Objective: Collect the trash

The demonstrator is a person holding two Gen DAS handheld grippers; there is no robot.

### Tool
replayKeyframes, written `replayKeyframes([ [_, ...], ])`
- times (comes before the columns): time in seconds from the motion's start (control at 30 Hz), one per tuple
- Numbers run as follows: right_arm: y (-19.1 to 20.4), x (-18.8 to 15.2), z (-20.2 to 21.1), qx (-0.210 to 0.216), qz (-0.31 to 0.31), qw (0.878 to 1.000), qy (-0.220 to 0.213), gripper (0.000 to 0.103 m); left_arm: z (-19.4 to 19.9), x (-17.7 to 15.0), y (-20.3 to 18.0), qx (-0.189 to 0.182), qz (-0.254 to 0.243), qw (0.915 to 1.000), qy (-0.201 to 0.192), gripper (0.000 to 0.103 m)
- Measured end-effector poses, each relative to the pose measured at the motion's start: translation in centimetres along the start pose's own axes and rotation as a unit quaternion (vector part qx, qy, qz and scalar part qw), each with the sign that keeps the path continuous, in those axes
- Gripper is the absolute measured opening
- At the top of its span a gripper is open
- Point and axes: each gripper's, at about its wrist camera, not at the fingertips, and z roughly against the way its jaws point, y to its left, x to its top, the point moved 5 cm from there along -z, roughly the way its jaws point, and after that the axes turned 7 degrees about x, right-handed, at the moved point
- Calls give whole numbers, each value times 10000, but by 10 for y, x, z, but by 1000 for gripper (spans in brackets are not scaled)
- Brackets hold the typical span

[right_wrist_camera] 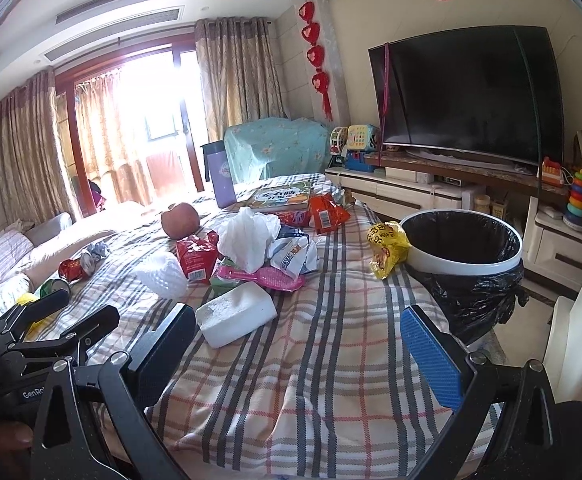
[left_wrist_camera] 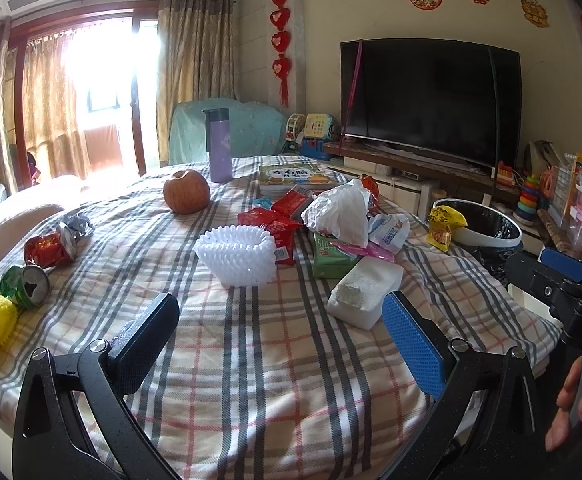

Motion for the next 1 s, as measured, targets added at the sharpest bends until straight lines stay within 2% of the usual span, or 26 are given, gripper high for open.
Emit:
replayKeyframes([
  [0.43, 13, -4, -15, 280, 31, 9992, 276, 103, -18, 1, 21, 80, 175, 9996, 216, 103],
  [0.77, 26, -10, -47, 626, -69, 9955, 711, 102, -51, 2, 42, 181, 279, 9974, 641, 103],
  [1.0, 25, -15, -79, 768, -304, 9902, 1129, 92, -82, 8, 50, 172, 326, 9951, 917, 103],
])
